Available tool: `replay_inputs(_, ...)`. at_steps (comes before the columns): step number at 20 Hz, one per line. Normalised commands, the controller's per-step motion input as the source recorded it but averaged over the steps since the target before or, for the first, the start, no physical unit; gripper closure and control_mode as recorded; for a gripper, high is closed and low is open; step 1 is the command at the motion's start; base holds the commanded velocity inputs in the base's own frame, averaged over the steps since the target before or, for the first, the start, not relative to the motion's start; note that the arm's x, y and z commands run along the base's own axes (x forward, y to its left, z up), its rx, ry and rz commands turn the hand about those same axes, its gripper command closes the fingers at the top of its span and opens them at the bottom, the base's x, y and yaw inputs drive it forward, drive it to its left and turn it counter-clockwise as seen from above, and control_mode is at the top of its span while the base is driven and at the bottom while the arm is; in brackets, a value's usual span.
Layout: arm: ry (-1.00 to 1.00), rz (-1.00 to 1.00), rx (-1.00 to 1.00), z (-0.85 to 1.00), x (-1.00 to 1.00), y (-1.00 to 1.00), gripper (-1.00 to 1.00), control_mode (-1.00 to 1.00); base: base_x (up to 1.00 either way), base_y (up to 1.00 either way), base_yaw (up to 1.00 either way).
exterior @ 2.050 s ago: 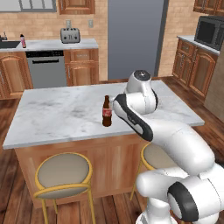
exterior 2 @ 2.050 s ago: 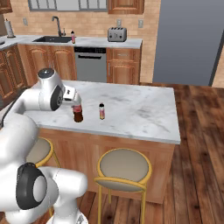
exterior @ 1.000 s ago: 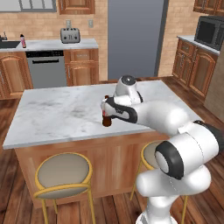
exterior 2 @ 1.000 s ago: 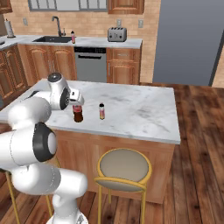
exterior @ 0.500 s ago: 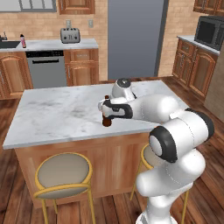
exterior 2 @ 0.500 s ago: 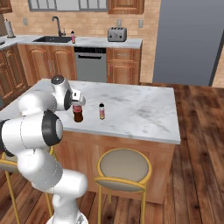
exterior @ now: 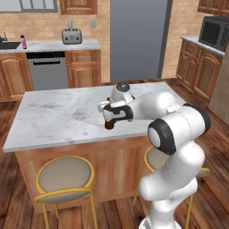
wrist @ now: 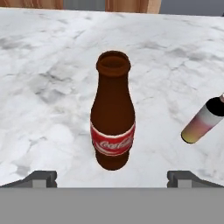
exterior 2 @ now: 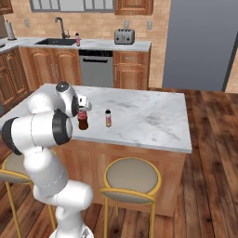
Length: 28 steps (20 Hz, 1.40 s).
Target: Place the large bottle from the dining counter next to the other large bottle outside the sink, and place the small bottle from the dining counter next to the other small bottle inside the sink.
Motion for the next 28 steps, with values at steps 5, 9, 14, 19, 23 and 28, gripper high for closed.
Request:
replay_inputs(5, 0.0, 0.0, 0.0, -0.12, 0.31, 0.0, -1.0, -1.0, 0.0, 0.0, 0.0)
replay_inputs(9, 0.0, 0.0, 0.0, -0.1, 0.28, 0.0, -1.0, -1.0, 0.0, 0.0, 0.0)
replay_inputs(14, 0.0, 0.0, 0.0, -0.13, 0.25, 0.0, -1.0, -1.0, 0.0, 0.0, 0.0)
replay_inputs(19, 0.0, 0.0, 0.0, -0.14, 0.2, 0.0, -1.0, -1.0, 0.0, 0.0, 0.0)
replay_inputs(23, 0.0, 0.0, 0.0, -0.14, 0.16, 0.0, -1.0, -1.0, 0.0, 0.0, 0.0)
replay_inputs(28, 0.0, 0.0, 0.0, -0.13, 0.15, 0.02, -1.0, -1.0, 0.0, 0.0, 0.0)
